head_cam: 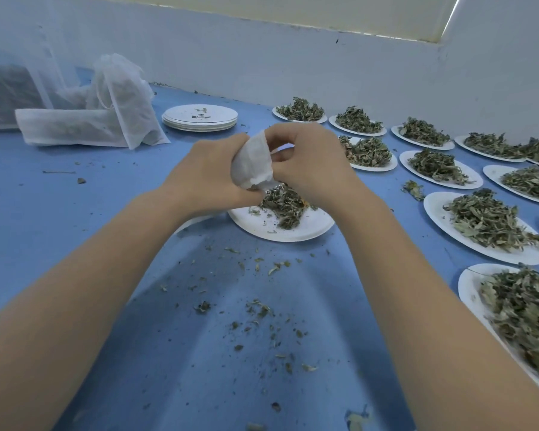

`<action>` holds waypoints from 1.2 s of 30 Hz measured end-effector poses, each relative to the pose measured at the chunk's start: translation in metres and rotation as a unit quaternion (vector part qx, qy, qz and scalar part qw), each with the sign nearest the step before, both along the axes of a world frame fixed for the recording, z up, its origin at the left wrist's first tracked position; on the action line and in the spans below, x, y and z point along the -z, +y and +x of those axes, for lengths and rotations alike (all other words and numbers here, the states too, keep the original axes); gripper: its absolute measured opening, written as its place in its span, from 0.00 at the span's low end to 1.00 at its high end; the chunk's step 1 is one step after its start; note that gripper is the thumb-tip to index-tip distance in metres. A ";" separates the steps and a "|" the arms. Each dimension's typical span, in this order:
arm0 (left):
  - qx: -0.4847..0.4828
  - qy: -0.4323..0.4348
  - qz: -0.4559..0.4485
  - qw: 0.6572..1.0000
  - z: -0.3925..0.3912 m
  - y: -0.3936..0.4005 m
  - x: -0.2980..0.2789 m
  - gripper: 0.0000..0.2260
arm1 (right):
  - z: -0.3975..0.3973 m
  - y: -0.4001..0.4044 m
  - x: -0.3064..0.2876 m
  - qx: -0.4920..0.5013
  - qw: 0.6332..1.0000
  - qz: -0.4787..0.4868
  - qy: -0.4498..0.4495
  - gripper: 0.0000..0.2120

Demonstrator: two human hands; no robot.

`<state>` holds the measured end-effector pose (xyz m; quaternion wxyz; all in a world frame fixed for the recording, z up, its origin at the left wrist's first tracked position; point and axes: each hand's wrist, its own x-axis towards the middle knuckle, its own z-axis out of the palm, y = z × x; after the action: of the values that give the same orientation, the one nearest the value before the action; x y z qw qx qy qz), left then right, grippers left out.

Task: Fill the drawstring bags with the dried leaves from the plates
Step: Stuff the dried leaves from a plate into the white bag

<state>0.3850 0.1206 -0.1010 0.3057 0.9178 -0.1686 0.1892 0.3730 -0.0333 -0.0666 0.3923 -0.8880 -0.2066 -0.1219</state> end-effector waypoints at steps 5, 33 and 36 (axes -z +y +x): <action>0.005 0.006 0.029 1.000 -0.001 -0.006 0.001 0.12 | -0.001 0.002 0.001 0.012 0.997 -0.075 0.024 0.10; -0.021 0.010 0.034 0.999 0.004 0.008 -0.002 0.22 | 0.003 -0.034 -0.005 -0.039 0.997 0.062 0.035 0.07; -0.039 0.013 0.032 0.999 0.006 0.014 0.000 0.22 | 0.012 -0.041 0.002 0.051 0.995 -0.063 0.060 0.10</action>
<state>0.3913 0.1344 -0.1006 0.2706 0.9354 -0.1347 0.1837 0.3846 -0.0745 -0.0686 0.3404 -0.9261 -0.1445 -0.0745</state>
